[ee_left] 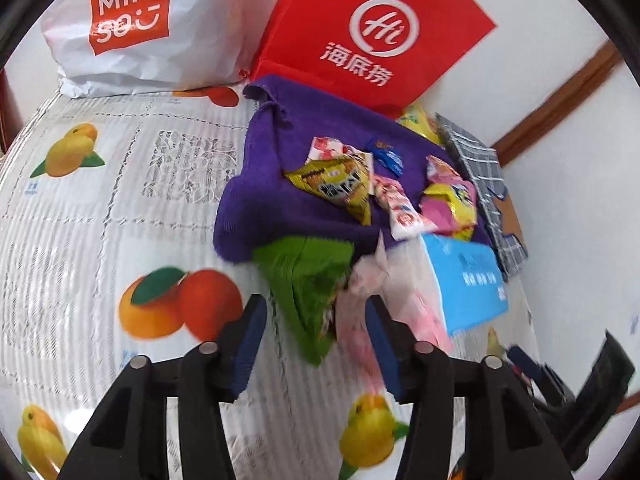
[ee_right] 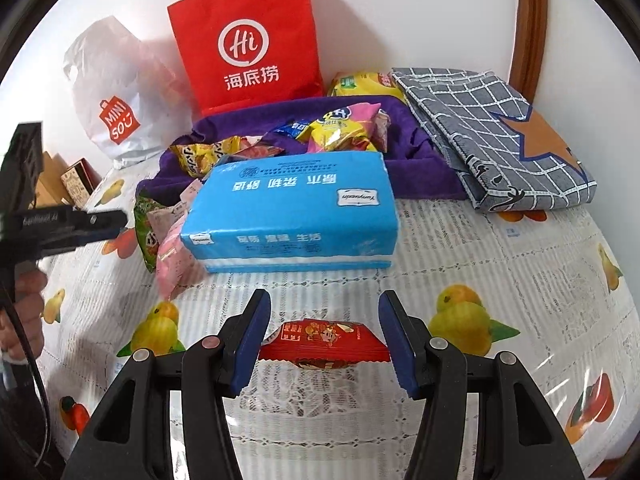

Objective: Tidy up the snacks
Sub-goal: 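Grasp and lift the green packet with the left tool while the right holds the red packet, then carry both held packets up and over the purple towel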

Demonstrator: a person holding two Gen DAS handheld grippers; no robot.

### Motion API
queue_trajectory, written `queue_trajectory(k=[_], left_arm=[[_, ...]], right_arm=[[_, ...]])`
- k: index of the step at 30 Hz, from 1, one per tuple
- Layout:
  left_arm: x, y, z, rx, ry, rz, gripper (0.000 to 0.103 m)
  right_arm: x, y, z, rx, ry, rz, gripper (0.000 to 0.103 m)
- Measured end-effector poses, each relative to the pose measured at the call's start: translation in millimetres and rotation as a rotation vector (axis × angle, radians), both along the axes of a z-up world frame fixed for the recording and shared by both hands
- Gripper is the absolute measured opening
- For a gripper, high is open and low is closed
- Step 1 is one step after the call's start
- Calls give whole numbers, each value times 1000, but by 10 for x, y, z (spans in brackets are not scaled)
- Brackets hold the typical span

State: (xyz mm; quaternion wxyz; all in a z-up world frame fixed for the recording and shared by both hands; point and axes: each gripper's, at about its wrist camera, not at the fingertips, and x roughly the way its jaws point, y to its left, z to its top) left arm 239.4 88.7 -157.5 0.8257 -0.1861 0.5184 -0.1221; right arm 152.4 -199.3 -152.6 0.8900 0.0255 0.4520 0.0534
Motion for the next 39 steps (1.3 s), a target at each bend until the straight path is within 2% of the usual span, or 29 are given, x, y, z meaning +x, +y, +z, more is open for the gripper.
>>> queue_trajectory(k=[5,9,13,17,28,34,39], left_arm=[[206,-86,-167,3,66,52,50],[281,-126,-249,-13,89,77,50],[272,-118,-263,-12,88,89,38],[177,-32,-207,-39,83,96,34],[-327,183,156,-2,25,111,33],[-458,67,493,21,-39,67,33],[-375,-165,841,56,-107,5,33]], right_arm=[[19,-29,15,5,-7,15,56],[5,-17,29,-5,-17,40,56],[-15,-18,17,-1,-13,54,56],[-68,-46,41,4,-20,51,56],[-181,-58,317,-26,-83,32,56],[-93,-71,500,-43,-124,2,56],[67,-24,681,-68,-171,1,56]])
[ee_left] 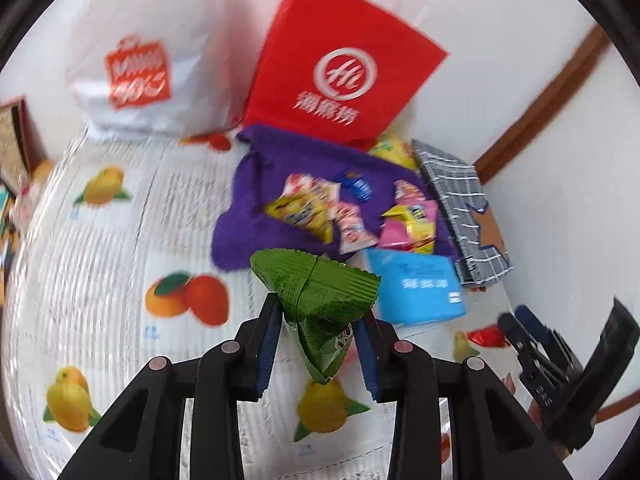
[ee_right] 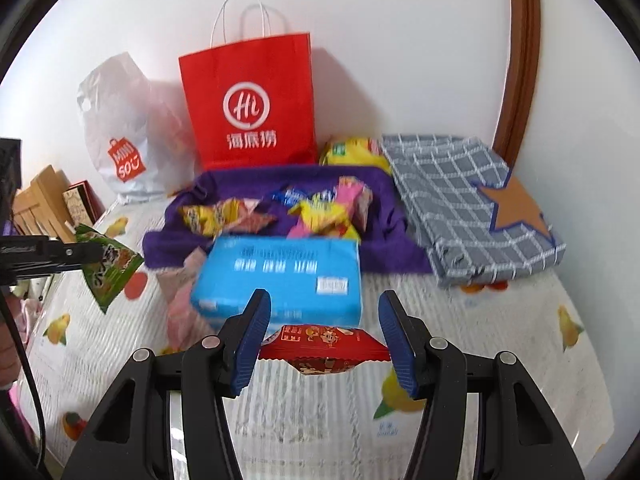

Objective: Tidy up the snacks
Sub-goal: 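Carry both held packets up and over the purple towel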

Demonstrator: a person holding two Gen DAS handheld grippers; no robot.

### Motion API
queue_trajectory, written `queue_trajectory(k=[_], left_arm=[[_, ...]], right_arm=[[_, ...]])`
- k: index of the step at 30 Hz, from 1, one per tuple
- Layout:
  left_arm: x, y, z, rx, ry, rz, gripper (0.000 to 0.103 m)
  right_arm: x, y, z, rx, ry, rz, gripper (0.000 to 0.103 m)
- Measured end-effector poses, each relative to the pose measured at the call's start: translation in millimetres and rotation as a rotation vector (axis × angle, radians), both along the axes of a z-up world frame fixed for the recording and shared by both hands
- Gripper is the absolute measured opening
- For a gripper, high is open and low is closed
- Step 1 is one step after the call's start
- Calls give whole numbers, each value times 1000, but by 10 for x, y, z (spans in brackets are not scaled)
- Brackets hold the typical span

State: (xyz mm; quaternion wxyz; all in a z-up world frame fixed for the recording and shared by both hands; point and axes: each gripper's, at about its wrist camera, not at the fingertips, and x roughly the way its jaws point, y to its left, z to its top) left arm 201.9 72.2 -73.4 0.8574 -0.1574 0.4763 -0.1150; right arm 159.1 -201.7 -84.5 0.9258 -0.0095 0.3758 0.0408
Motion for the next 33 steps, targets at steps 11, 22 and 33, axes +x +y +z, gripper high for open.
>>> queue_trajectory(k=[11,22,33], left_arm=[[386,-308,486,81,-101,-87,33],[1067,-524,387,126,-80,-126,33],[1584,-659,119,182,-50,-143,33]], right_arm=[[662,47,282,1,-51,-33,56],[1305,26,287,4,-52,-63,56],[1810,40,59,26,-16,-55,56]])
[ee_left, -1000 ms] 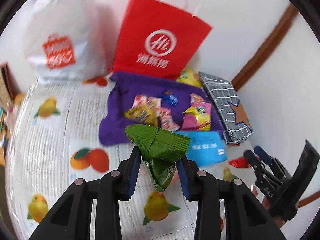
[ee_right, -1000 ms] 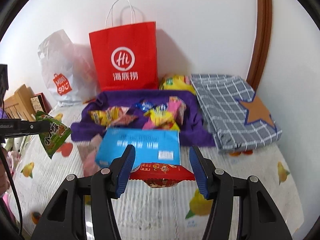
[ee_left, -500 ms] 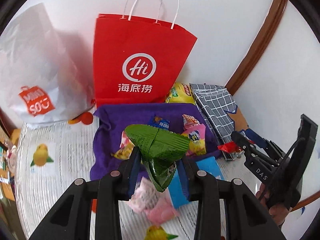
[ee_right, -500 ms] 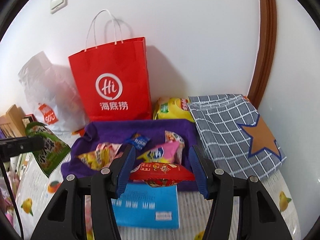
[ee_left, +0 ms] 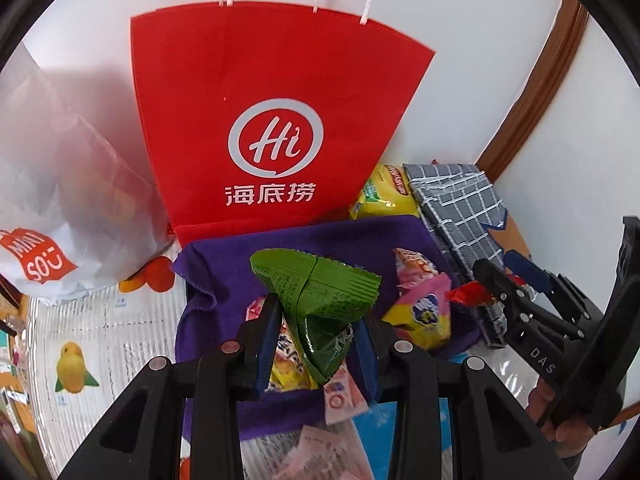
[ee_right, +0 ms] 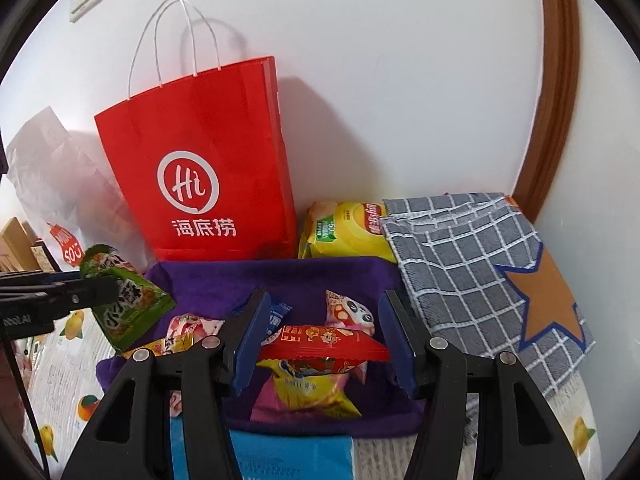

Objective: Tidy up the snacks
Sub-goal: 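Carry both held packets up and over the purple towel, then lower both packets onto the purple towel and open both tools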

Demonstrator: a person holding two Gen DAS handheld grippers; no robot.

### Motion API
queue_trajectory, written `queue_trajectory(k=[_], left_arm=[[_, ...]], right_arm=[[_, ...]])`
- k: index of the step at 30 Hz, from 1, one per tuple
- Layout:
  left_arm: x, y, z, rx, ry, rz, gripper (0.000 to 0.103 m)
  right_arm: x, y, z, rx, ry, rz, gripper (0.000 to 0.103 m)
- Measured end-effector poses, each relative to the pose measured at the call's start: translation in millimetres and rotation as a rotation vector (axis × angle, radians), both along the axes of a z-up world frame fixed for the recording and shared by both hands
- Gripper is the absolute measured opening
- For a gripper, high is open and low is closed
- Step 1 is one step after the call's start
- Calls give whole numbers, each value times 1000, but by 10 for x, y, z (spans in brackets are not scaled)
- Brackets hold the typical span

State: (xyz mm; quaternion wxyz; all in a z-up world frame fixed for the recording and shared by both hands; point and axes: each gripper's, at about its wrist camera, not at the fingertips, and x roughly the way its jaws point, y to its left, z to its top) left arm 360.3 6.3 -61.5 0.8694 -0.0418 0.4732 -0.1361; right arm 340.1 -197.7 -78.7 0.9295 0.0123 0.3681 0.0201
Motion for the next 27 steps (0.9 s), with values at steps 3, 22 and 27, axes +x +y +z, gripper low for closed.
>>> queue_trajectory(k=[3,22,27], left_arm=[[62,28,-109,2,6,2,33],[295,72,-543,20,120,12,34],[304,61,-598,21,140,7,34]], right_arm=[[105,14,-75,13,5,5,56],[366,96,-560,-6,113,39,56],[381,114,-605,-16,138,49,56]])
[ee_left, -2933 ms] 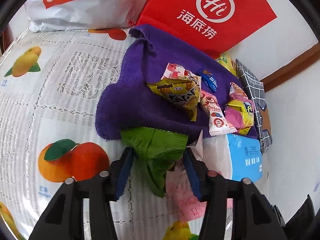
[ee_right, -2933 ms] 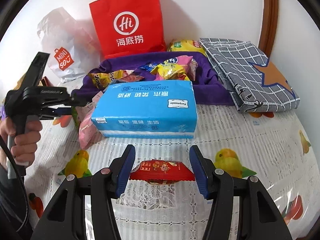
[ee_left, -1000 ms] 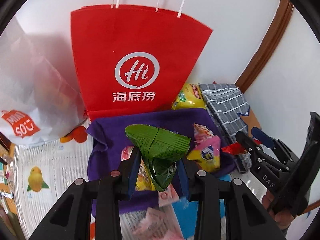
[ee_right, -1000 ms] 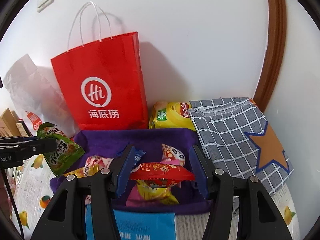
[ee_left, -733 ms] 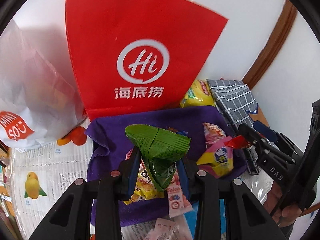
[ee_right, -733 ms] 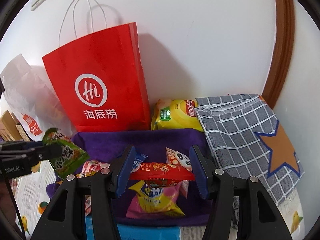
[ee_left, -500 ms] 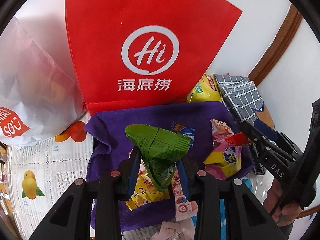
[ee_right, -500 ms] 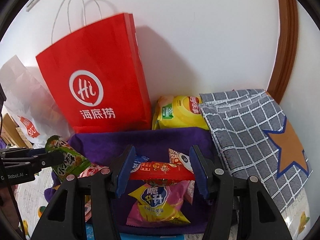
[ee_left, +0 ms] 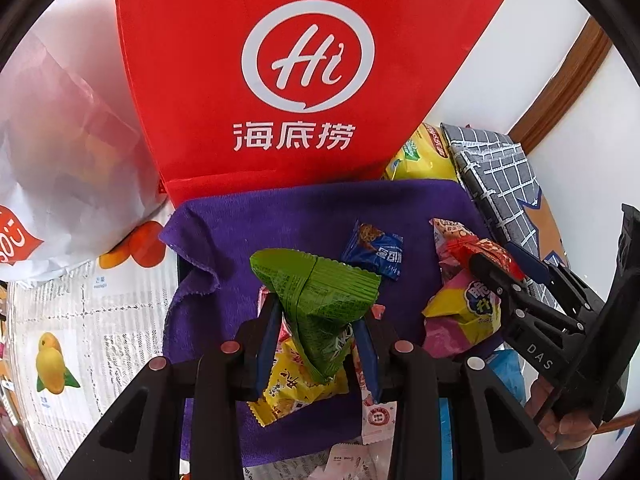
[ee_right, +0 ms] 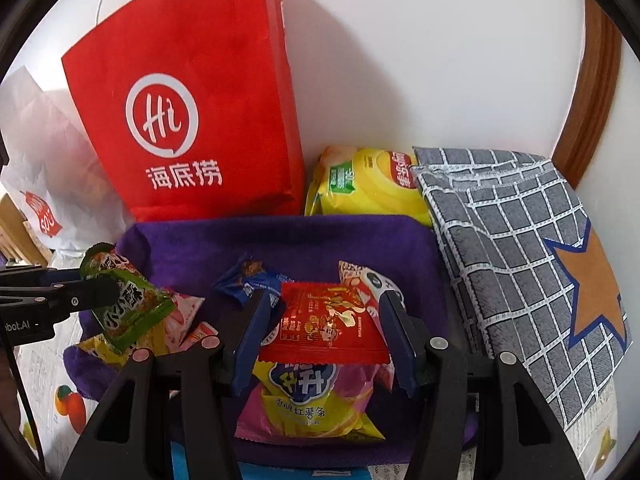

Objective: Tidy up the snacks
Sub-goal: 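Lower both packets onto the purple towel and open both tools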

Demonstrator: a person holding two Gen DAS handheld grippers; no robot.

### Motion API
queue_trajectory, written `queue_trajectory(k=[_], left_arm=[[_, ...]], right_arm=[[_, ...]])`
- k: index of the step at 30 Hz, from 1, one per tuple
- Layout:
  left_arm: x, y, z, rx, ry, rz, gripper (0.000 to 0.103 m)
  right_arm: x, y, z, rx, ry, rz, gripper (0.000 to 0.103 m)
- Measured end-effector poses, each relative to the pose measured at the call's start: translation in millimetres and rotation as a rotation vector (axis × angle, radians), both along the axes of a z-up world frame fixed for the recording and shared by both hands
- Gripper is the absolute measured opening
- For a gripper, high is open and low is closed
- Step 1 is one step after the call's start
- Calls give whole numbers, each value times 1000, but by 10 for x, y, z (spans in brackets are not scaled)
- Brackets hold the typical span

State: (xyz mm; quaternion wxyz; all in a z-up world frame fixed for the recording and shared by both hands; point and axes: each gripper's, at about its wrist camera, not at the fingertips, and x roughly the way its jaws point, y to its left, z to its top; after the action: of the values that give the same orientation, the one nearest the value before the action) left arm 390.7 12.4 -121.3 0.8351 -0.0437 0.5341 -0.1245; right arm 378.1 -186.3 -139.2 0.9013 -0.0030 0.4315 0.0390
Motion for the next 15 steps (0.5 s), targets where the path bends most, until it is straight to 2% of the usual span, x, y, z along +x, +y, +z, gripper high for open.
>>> queue_trajectory(k=[11,15], left_arm=[[26,-59,-64,16,19,-5,33],[31,-46,-60,11,17,-7,33]], right_arm=[[-13,40,-17,-34,23,23,58],[-51,33,26,-45,12,16,67]])
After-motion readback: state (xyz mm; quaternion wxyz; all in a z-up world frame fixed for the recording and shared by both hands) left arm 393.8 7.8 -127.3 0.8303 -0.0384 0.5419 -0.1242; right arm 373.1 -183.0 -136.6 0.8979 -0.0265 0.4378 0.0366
